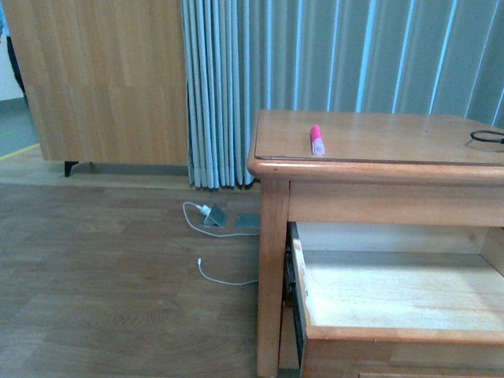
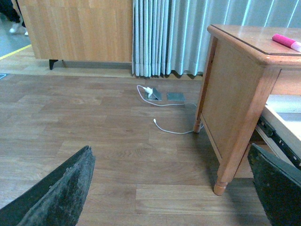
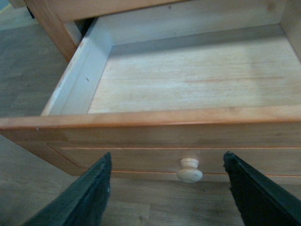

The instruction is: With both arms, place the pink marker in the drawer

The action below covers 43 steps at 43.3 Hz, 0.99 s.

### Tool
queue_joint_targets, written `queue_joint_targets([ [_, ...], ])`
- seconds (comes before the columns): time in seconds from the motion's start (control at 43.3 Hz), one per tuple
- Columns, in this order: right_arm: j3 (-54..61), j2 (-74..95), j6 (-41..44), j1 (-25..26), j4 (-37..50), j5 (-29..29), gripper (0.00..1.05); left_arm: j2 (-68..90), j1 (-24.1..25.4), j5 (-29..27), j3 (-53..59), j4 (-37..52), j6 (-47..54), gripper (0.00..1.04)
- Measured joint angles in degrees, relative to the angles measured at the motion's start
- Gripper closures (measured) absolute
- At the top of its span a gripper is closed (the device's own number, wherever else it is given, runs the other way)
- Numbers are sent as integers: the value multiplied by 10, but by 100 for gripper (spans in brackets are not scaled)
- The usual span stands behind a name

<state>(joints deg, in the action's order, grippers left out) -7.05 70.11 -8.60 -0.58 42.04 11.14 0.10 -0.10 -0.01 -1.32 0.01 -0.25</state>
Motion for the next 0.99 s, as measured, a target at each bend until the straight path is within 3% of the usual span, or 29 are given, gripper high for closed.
queue_joint_targets([
  [0.069,-7,-106,0,28,-89,17,16,0,0,0,0,0,0,6],
  [0.139,-14,-166,-2,47,-139,34,6,0,0,0,0,0,0,6],
  [0.347,-21,-289,-3,98,-242,77,8,0,0,0,0,0,0,6],
  [0.485,-21,-335,-19,146,-248,94,8,0,0,0,0,0,0,6],
  [0.993,-21,-335,-24,149,-249,96,8,0,0,0,0,0,0,6],
])
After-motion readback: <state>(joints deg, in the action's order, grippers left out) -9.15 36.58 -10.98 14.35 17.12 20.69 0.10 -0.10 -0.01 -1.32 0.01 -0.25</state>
